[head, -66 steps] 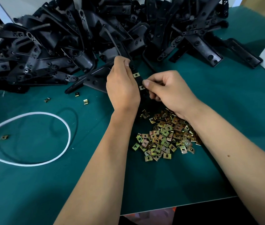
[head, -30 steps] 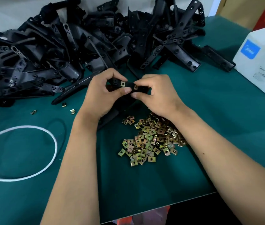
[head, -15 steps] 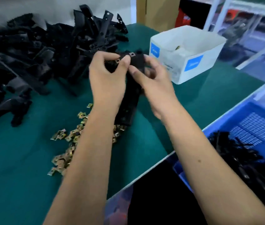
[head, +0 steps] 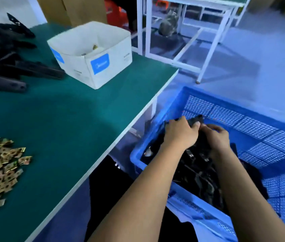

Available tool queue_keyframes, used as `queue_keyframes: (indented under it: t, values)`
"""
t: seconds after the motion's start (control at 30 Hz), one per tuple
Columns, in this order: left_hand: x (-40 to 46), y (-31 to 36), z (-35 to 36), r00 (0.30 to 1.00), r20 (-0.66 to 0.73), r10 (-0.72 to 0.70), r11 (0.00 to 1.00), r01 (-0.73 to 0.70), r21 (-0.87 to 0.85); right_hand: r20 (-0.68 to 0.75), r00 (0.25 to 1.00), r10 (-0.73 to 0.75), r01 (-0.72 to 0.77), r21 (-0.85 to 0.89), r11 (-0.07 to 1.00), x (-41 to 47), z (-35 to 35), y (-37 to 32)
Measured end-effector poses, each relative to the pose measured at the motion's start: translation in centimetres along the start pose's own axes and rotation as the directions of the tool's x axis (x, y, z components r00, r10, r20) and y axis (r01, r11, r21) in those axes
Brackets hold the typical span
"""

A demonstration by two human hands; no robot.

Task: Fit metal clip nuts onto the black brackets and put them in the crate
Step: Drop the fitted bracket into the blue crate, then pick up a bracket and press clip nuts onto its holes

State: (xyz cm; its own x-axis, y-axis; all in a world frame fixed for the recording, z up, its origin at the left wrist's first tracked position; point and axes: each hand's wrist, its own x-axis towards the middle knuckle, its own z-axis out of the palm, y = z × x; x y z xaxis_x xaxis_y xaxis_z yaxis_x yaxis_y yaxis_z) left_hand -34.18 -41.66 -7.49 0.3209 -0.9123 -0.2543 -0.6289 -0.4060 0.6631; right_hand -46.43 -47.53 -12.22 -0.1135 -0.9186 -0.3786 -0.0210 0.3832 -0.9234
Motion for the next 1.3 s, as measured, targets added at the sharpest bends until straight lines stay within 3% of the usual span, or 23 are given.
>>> queue_keyframes:
  t: [0.1,0.2,0.3,0.43,0.53,0.63,0.73,0.83,0.97,1.07,1.17,1.3]
  values:
    - [-0.3,-1.7,4.0,0.99,0.123,-0.075,0.997,0.078,-0.013,-0.007,0.983,0.181,-0.18,0.04,0.983,2.3,-1.4,3.6]
    - [-0.4,-3.2,5.4,0.987,0.133,-0.093,0.996,0.093,0.009,-0.138,0.972,0.189,-0.211,-0.175,0.962,3.4,-1.7,5.6]
    - [0.1,-3.9,4.7,0.991,0.087,-0.105,0.994,0.108,-0.032,-0.271,0.947,0.173,-0.227,-0.183,0.957,3.0,-1.0,6.1]
    - [1.0,-3.4,2.4,0.998,-0.057,-0.036,0.993,0.029,-0.116,-0.263,0.965,0.003,-0.081,-0.289,0.954,1.4,1.7,5.0]
    - [1.4,-2.3,-0.4,0.977,-0.209,0.044,0.982,-0.081,-0.173,-0.119,0.981,-0.155,0.097,-0.396,0.913,-0.3,4.7,2.7]
    - [0.8,-1.8,-4.6,0.92,-0.369,0.135,0.941,-0.235,-0.243,0.069,0.94,-0.335,0.331,-0.426,0.842,-3.2,8.3,-0.4]
    - [-0.7,-2.5,-9.4,0.821,-0.541,0.183,0.898,-0.363,-0.247,0.208,0.836,-0.508,0.544,-0.436,0.717,-7.1,12.0,-3.6]
    - [-3.1,-4.6,-14.2,0.703,-0.683,0.201,0.882,-0.433,-0.186,0.207,0.728,-0.654,0.676,-0.378,0.633,-11.4,15.4,-5.8]
    - [-7.2,-9.7,-20.5,0.565,-0.825,0.033,0.869,-0.423,-0.255,0.277,0.53,-0.802,0.843,-0.272,0.463,-16.9,20.1,-7.2]
    - [-10.5,-14.9,-24.4,0.483,-0.867,-0.121,0.891,-0.331,-0.309,0.511,0.433,-0.743,0.896,-0.15,0.419,-21.3,25.1,-7.5]
    - [-14.5,-20.3,-27.4,0.373,-0.901,-0.22,0.912,-0.249,-0.326,0.743,0.281,-0.607,0.938,-0.08,0.337,-26.7,30.4,-6.5]
    - [-20.3,-27.3,-29.9,0.22,-0.931,-0.292,0.947,-0.073,-0.314,0.885,0.006,-0.465,0.991,0.056,0.12,-33.7,36.1,-4.2]
